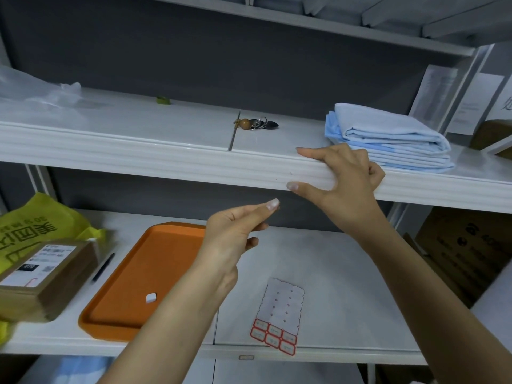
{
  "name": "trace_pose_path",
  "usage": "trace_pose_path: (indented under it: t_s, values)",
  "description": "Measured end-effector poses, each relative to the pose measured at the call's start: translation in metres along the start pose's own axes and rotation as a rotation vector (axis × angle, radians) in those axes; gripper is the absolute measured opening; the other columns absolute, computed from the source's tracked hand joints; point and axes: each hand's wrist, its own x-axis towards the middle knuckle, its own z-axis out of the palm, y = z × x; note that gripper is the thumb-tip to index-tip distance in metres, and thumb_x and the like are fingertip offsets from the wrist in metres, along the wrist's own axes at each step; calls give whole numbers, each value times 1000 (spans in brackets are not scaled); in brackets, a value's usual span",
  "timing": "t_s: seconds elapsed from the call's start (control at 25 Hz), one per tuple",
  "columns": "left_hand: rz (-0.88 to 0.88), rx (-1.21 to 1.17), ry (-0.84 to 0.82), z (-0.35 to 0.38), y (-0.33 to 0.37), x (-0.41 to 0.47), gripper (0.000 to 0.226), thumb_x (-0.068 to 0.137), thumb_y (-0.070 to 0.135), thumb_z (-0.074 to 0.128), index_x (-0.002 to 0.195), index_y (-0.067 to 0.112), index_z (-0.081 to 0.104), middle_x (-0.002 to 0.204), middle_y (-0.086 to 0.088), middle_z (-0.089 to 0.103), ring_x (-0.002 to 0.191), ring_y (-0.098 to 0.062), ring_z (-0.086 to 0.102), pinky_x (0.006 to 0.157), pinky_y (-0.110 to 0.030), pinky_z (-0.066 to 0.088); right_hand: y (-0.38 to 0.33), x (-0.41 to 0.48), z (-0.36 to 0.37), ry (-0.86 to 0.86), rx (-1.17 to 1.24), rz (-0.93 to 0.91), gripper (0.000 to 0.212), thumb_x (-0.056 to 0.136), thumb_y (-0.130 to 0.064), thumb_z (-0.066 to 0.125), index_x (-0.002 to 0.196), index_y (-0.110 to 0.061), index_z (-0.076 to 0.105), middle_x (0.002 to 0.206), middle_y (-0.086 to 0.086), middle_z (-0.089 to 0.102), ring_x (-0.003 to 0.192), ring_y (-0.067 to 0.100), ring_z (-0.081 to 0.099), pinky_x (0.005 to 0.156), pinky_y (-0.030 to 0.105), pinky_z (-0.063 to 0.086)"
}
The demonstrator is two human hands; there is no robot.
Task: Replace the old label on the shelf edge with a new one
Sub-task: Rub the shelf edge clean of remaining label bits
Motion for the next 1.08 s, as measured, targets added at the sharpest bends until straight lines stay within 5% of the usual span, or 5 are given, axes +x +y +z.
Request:
trace_pose_path:
  t_s: [0.2,0.52,0.68,0.8,1.08]
  values:
    - [-96,-47,-148,10,4,5,37,67,60,75,90,32,80,99,13,76,92,-6,64,69,-24,51,-2,-1,-6,-71,-53,-21,69,66,-64,71,128,-46,48,116,-20,36,117,7,26,90,21,8]
    - [-99,-30,-121,10,5,9,24,68,42,83,77,19,81,82,3,76,69,-1,65,59,-20,51,-3,-1,-7,-114,-131,-27,84,59,-65,76,133,-46,40,127,-12,38,119,11,25,95,25,9]
    - [-68,-1,-122,9,2,7,21,74,40,79,79,19,81,85,1,77,70,-1,65,62,-22,53,-3,0,-8,-135,-128,-24,90,52,-80,56,134,-46,40,125,-13,37,118,11,25,96,27,11]
    - [-57,-9,-135,8,1,4,22,71,46,77,78,25,81,89,4,78,71,2,66,63,-21,53,-3,0,-5,-47,-33,-1,75,60,-81,44,126,-46,50,114,-20,38,115,6,27,88,21,8]
    - [-95,-47,-121,4,-1,2,29,62,52,79,77,27,80,91,4,77,71,-1,67,60,-21,52,-8,5,4,44,9,62,37,79,-56,65,113,-42,60,110,-20,43,108,-1,24,82,18,8]
